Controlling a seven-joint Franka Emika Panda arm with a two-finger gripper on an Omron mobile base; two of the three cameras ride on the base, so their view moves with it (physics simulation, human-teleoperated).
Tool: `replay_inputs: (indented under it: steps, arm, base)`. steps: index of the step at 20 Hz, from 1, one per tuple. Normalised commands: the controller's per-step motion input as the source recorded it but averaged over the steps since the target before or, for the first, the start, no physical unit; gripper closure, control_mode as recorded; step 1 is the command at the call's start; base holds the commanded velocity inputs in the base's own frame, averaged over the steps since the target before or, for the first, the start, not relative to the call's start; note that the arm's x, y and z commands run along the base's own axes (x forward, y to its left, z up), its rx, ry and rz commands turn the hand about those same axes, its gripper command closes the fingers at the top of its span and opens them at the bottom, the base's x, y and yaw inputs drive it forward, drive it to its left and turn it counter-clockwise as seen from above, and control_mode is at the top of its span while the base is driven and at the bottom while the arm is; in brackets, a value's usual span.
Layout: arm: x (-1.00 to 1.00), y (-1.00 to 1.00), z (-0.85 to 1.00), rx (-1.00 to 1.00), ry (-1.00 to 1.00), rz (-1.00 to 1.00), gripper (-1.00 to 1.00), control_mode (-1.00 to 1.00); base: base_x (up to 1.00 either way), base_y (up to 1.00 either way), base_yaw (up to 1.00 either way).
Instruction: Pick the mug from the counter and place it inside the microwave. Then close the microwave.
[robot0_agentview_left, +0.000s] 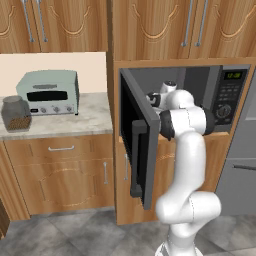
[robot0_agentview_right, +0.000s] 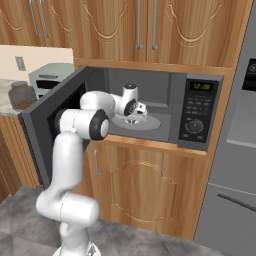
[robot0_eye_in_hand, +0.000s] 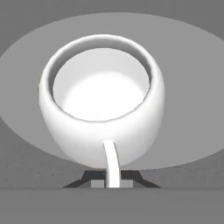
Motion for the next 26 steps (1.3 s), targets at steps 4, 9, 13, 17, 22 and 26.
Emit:
replay_inputs:
  steps: [4, 9, 13, 17, 22, 26]
  arm:
    - [0.05, 0.0, -0.19, 0.0, 0.0, 0.0, 1.0, -1.0]
    - [0.12, 0.0, -0.24, 0.0, 0.0, 0.0, 1.0, -1.0]
    - [0.26, 0.0, -0.24, 0.0, 0.0, 0.0, 1.0, -1.0]
    - [0.12, 0.0, -0.06, 0.0, 0.0, 0.0, 1.0, -1.0]
    - [0.0, 0.0, 0.0, 0.0, 0.0, 0.0, -1.0, -1.0]
    - [-0.01, 0.0, 0.0, 0.0, 0.0, 0.0, -1.0, -1.0]
  base:
    - [0.0, 0.0, 0.0]
    - [0.0, 0.0, 0.0]
    - [0.0, 0.0, 0.0]
    - [0.0, 0.0, 0.0]
    - [0.0, 0.0, 0.0]
    - [0.0, 0.0, 0.0]
